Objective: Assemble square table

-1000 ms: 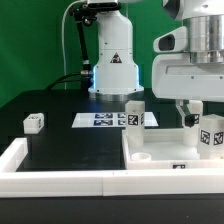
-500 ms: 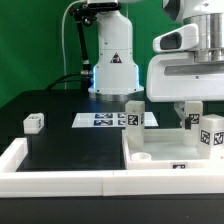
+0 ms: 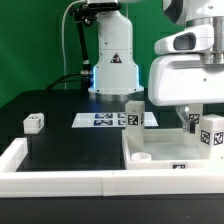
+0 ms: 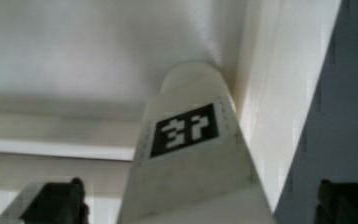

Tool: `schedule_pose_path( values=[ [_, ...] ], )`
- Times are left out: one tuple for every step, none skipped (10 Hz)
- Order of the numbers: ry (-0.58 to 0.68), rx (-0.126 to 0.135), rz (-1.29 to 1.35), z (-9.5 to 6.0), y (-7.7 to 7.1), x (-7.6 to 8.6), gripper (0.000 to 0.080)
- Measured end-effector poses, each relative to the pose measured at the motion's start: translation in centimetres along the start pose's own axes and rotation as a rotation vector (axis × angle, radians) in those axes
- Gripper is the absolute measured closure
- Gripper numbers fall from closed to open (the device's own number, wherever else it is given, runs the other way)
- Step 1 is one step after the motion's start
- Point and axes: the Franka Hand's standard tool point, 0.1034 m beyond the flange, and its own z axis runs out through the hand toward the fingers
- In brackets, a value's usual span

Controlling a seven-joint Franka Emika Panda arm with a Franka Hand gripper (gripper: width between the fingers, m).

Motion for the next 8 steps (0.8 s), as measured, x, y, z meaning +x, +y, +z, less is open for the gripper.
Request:
schedule_pose_path(
  values=[
    [0.001,-0.004,-0.076,-0.04,0.03,0.07,0.015],
    [0.001,-0.004,-0.119,-0.05,0.07,0.09,0.015],
    [0.001,-0.01,-0.202,-0.06,0.12,0.11,0.015],
    [-0.002,-0.012,-0.235,-0.13,0.17,0.21,0.015],
    [-0.006,-0.011,-0.231,-0.22,0.18,0.31,0.015],
    [-0.01,-0.01,-0.223,-0.28,0.35,0.39,0.0166],
    [-0.008,-0.011,-0.22,-0.35,0.43,0.5,0.0166],
    [-0.008,-0.011,-0.22,-0.31,0.43,0.47,0.0341]
  ],
)
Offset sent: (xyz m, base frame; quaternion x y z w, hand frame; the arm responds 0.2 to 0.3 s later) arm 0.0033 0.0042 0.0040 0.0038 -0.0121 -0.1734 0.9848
